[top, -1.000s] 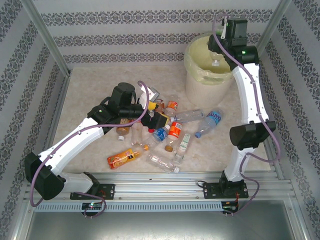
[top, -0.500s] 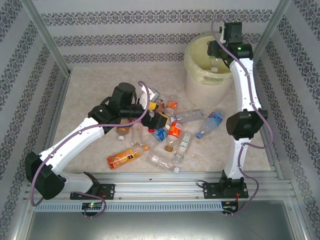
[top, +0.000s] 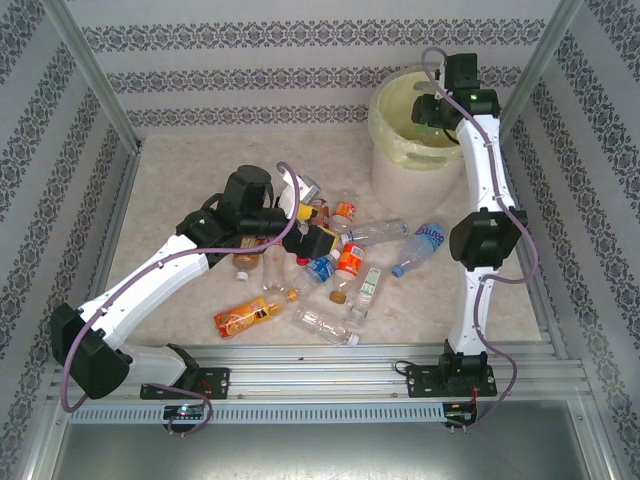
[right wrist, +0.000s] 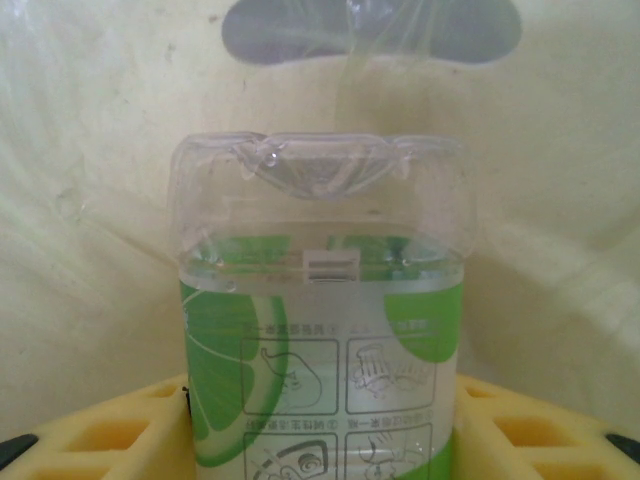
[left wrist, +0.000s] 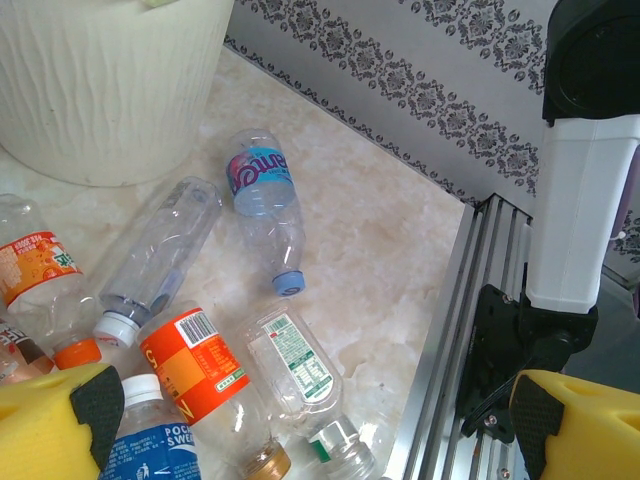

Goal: Put the plastic bottles in the bin

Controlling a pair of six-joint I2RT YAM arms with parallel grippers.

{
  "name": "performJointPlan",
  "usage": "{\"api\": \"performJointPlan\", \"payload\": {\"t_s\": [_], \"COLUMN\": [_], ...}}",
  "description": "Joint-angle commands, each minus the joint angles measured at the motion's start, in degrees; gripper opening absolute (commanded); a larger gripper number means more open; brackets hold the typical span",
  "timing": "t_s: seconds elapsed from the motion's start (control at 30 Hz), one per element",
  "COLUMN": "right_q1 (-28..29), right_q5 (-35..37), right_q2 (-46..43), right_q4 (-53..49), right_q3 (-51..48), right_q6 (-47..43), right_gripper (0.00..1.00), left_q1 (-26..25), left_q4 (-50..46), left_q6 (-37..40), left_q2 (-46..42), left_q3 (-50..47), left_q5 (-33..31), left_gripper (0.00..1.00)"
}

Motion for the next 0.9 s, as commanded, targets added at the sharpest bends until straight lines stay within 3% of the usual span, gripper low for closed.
{"api": "performJointPlan", "payload": {"t_s": [0.0, 0.37, 0.87], "right_q1": [-0.43, -0.46, -0.38], "right_q5": [-1.61, -2.82, -3.98], "right_q2": [1.49, 3.95, 1.86], "right_q4": [-1.67, -3.81, -4.74], "right_q3": [1.94, 1.92, 2.81], "right_q6": [0.50, 0.51, 1.65], "right_gripper": [0.56, 0.56, 0.77], "left_q1": [-0.25, -0.20, -0.20], "left_q4": [-1.03, -1.22, -1.37], "left_q6": [0.91, 1.08, 1.08], "left_q2": [0.31, -0.20, -0.35], "left_q3": [1.26, 1.37, 1.35], "left_q5": [0.65, 0.49, 0.40], "left_gripper": [1.00, 1.00, 1.00]}}
